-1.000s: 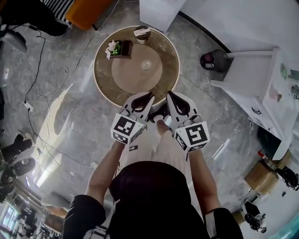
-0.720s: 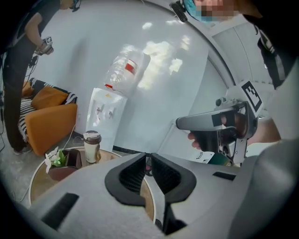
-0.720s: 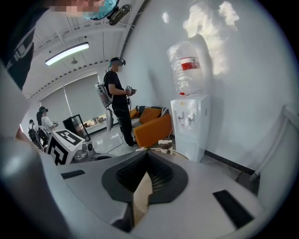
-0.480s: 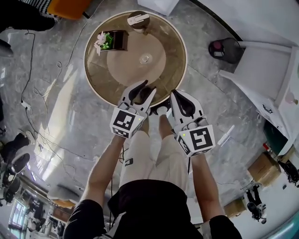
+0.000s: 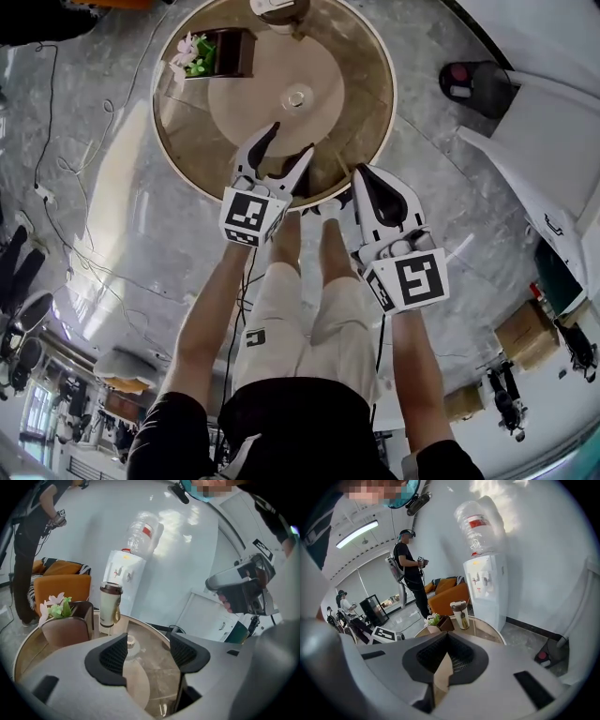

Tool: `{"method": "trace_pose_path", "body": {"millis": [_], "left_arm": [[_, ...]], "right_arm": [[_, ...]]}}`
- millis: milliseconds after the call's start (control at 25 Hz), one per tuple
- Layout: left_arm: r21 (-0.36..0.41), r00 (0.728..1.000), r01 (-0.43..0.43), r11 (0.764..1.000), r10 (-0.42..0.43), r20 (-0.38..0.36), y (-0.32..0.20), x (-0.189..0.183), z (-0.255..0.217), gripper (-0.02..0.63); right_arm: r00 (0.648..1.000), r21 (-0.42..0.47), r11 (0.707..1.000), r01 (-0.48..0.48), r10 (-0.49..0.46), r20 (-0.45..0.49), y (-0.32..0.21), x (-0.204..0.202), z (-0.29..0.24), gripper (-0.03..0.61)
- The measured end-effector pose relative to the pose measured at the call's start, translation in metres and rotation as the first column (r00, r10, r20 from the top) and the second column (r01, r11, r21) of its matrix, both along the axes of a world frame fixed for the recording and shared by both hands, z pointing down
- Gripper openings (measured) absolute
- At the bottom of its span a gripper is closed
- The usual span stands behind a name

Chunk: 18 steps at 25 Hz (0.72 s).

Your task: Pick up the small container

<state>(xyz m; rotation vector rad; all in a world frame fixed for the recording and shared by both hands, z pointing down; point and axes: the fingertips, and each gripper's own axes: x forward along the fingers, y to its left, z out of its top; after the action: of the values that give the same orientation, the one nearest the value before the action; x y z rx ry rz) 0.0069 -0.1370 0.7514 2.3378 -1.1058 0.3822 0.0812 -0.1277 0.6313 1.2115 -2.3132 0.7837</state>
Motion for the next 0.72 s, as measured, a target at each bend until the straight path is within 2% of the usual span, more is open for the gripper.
{"method": "trace_pose_path", "body": {"millis": [240,440,600,720], "left_arm": [[0.058,0.996,-0.048,0.997,0.044,0.071,-0.017,-0.001,0.046,0.316],[0.052,0.99,-0.042,0.998,0.034,0.136,-0.028,0.0,0.086,0.347],[0.034,0.991,-0.019,0.999,0.015,0.136,-0.037,0.005,0.105,0.356],[0.024,0.99,-0.033,0.999,0.03,0.14,-0.043,0.009,0.116,0.356]], "right_arm": [[1.0,-0.023,1.0,-0.001,0.001,0.003,-0.008,0.004,0.022,0.003],[1.0,-0.035,0.999,0.003,-0.003,0.008,-0.013,0.006,0.036,0.003],[1.0,-0.05,0.999,0.006,-0.006,0.013,-0.016,0.007,0.048,0.003],[1.0,-0.058,0.998,0.007,-0.006,0.022,-0.018,0.006,0.054,0.003]]}}
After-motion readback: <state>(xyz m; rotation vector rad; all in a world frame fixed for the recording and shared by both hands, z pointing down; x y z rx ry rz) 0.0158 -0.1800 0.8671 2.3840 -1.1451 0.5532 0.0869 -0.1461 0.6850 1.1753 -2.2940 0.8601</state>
